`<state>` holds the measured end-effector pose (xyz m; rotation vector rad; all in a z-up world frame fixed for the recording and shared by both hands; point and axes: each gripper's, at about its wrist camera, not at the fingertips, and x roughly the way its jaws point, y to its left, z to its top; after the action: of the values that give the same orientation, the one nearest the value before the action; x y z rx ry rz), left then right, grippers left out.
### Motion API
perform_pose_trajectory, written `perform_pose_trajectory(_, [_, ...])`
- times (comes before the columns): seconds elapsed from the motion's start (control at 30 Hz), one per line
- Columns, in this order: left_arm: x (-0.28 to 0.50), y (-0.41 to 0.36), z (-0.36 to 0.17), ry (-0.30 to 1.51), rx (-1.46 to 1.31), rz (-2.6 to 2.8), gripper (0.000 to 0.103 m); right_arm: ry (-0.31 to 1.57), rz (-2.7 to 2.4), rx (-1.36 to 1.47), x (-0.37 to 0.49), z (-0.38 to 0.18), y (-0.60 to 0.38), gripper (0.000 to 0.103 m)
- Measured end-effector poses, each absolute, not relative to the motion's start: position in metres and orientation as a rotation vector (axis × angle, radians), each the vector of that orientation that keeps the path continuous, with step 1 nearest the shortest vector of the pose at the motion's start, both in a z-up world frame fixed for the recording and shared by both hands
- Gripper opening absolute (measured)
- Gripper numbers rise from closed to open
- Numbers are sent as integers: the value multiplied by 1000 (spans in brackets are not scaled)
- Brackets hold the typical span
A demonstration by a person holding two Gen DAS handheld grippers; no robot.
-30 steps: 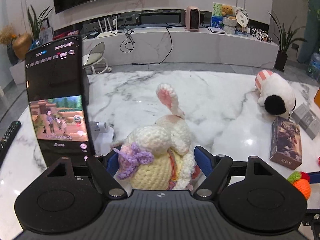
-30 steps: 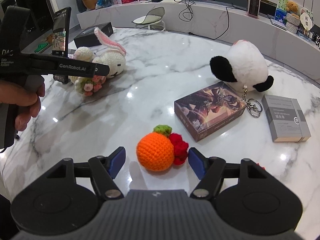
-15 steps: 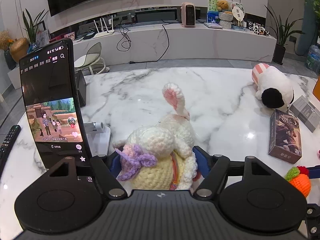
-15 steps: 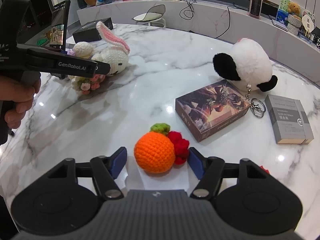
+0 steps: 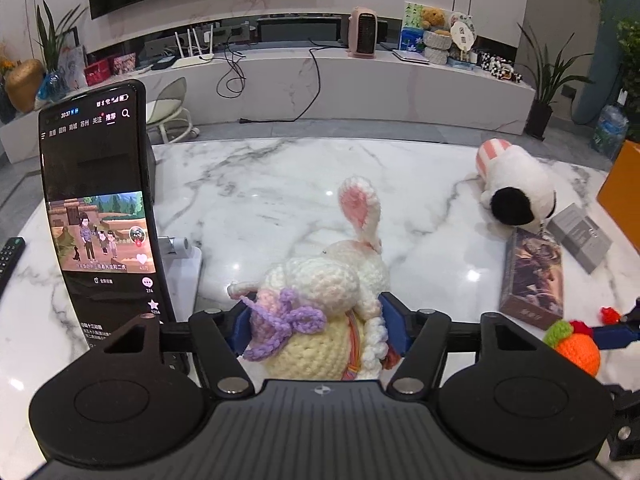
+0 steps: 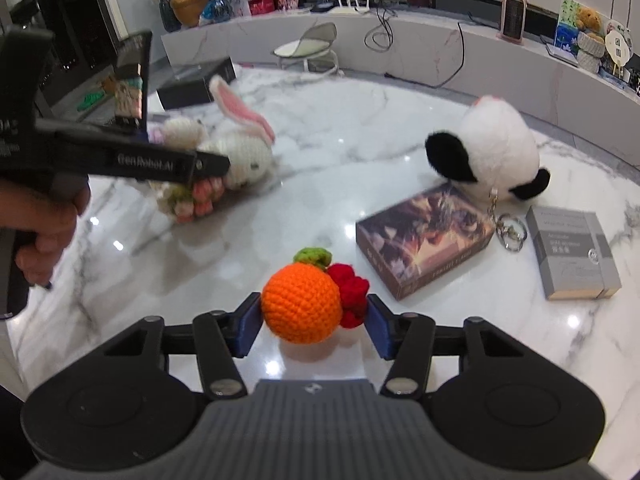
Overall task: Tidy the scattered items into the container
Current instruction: 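Close right tool on orange crochet fruit while left tool closes on crochet bunny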
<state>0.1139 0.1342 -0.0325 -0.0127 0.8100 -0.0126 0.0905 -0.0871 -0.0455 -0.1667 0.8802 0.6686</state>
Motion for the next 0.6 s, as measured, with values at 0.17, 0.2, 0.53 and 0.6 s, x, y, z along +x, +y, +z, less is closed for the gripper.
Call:
perform_pose_trajectory(0.17, [112, 132, -31, 819, -28, -39, 66, 878, 664, -163, 93, -44, -89, 58])
perform_pose_trajectory(0.2, [112, 131, -31, 818, -27, -42, 65, 879, 662, -163, 93, -44, -89, 58])
perform_pose_trajectory(0.53, [97, 131, 11, 696, -117, -62, 61, 828, 654, -150, 94, -24, -104, 58])
perform_pose_trajectory(0.6, [95, 125, 19, 677, -122, -65, 61, 801, 639, -130, 95, -13, -113, 58])
